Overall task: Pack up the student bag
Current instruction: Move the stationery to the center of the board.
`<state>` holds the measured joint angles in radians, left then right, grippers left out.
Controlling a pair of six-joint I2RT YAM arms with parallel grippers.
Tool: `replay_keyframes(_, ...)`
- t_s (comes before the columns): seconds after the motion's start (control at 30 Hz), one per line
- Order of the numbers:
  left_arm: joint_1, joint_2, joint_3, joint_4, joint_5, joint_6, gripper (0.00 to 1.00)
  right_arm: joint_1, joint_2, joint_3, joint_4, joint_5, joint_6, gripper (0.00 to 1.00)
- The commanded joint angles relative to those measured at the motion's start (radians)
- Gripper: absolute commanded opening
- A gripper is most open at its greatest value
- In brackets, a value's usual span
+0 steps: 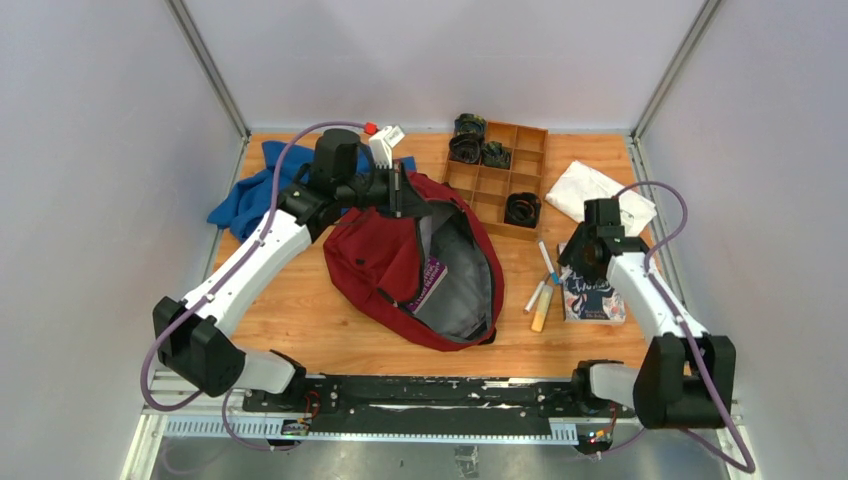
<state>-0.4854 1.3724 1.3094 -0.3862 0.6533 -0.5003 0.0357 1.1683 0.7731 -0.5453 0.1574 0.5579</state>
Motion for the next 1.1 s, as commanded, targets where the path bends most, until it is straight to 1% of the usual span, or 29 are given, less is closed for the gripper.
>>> replay_keyframes(0.0,0.007,-0.036,-0.012,0.018,-0.003,0.016,0.00,-0.067,0.099,0.060,0.092,0.010,-0.046,0.57)
replay_keyframes(0.1,0.008,-0.037,-0.020,0.030,0.015,0.006,0.00,-0.081,0.204,0.104,0.126,0.007,-0.065,0.55)
replay_keyframes(0.23,0.007,-0.048,-0.032,0.026,0.015,0.011,0.00,-0.091,0.315,0.165,0.101,-0.007,-0.071,0.45)
replay_keyframes(0.27,0.008,-0.050,-0.033,0.025,0.014,0.012,0.00,-0.091,0.326,0.163,0.103,-0.016,-0.067,0.40)
replay_keyframes(0.3,0.008,-0.052,-0.035,0.024,0.013,0.014,0.00,-0.091,0.333,0.155,0.110,-0.026,-0.064,0.32)
replay_keyframes(0.4,0.007,-0.053,-0.034,0.019,0.009,0.014,0.00,-0.091,0.335,0.119,0.124,-0.046,-0.048,0.19)
replay_keyframes(0.6,0.007,-0.062,-0.030,0.034,0.004,0.008,0.00,-0.088,0.287,0.047,0.171,-0.139,-0.041,0.19)
replay_keyframes(0.67,0.007,-0.056,-0.029,0.033,0.010,0.008,0.00,-0.082,0.282,0.033,0.188,-0.210,-0.046,0.19)
replay_keyframes(0.77,0.007,-0.045,-0.036,0.040,0.023,0.002,0.00,-0.044,0.278,0.022,0.200,-0.252,-0.048,0.19)
replay_keyframes(0.83,0.007,-0.044,-0.044,0.053,0.029,-0.006,0.00,0.009,0.273,0.021,0.198,-0.258,-0.051,0.19)
replay_keyframes(0.9,0.007,-0.046,-0.048,0.056,0.028,-0.007,0.00,0.050,0.266,0.029,0.183,-0.241,-0.059,0.21)
replay_keyframes(0.93,0.007,-0.047,-0.047,0.056,0.029,-0.006,0.00,0.062,0.263,0.035,0.169,-0.225,-0.063,0.26)
replay_keyframes(0.97,0.007,-0.047,-0.046,0.056,0.029,-0.005,0.00,0.065,0.256,0.041,0.154,-0.208,-0.070,0.33)
replay_keyframes(1.03,0.007,-0.049,-0.044,0.053,0.031,-0.002,0.00,0.066,0.237,0.055,0.121,-0.163,-0.087,0.52)
replay_keyframes(1.07,0.007,-0.049,-0.043,0.049,0.032,0.001,0.00,0.064,0.224,0.066,0.100,-0.104,-0.098,0.60)
